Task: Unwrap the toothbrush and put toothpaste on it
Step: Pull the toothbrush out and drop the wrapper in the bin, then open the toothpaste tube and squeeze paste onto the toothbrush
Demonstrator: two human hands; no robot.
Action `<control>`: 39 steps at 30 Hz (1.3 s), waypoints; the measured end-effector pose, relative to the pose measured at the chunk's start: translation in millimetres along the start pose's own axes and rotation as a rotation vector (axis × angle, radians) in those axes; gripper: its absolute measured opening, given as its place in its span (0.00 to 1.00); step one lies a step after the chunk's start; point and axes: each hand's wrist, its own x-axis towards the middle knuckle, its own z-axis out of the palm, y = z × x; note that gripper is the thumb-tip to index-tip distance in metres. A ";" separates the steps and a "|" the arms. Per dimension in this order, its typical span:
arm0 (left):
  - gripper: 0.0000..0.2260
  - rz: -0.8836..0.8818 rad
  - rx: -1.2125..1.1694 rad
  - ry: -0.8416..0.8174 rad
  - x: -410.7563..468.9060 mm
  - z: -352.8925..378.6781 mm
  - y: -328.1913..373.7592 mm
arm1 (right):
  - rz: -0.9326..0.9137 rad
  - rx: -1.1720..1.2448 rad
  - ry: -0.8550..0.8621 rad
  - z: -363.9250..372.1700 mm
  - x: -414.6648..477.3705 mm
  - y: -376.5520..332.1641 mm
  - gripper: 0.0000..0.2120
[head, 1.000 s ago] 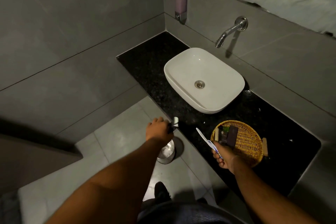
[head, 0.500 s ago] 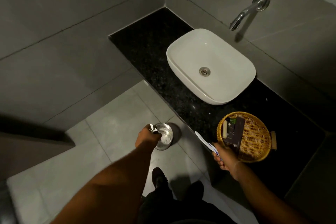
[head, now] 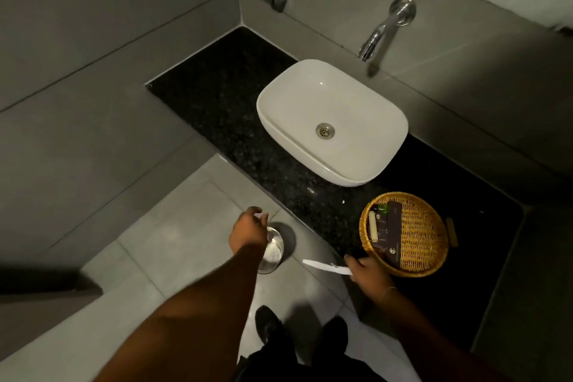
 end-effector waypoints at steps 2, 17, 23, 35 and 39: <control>0.15 0.144 0.039 0.043 -0.1 -3.7 24.8 | -0.051 -0.093 0.054 -8.7 -3.2 -15.0 0.23; 0.21 1.008 0.537 -0.491 -67.5 74.1 137.9 | -0.024 -0.314 0.451 -102.2 -19.4 -10.0 0.24; 0.21 0.959 0.737 -0.475 -86.7 108.8 156.0 | 0.058 -0.125 0.353 -122.0 -6.5 20.0 0.21; 0.15 0.852 0.664 -0.639 -97.3 155.3 186.3 | 0.047 0.165 0.207 -163.0 23.0 67.7 0.19; 0.14 0.848 0.605 -0.688 -96.7 165.9 193.5 | 0.034 0.251 0.172 -171.9 38.2 76.1 0.15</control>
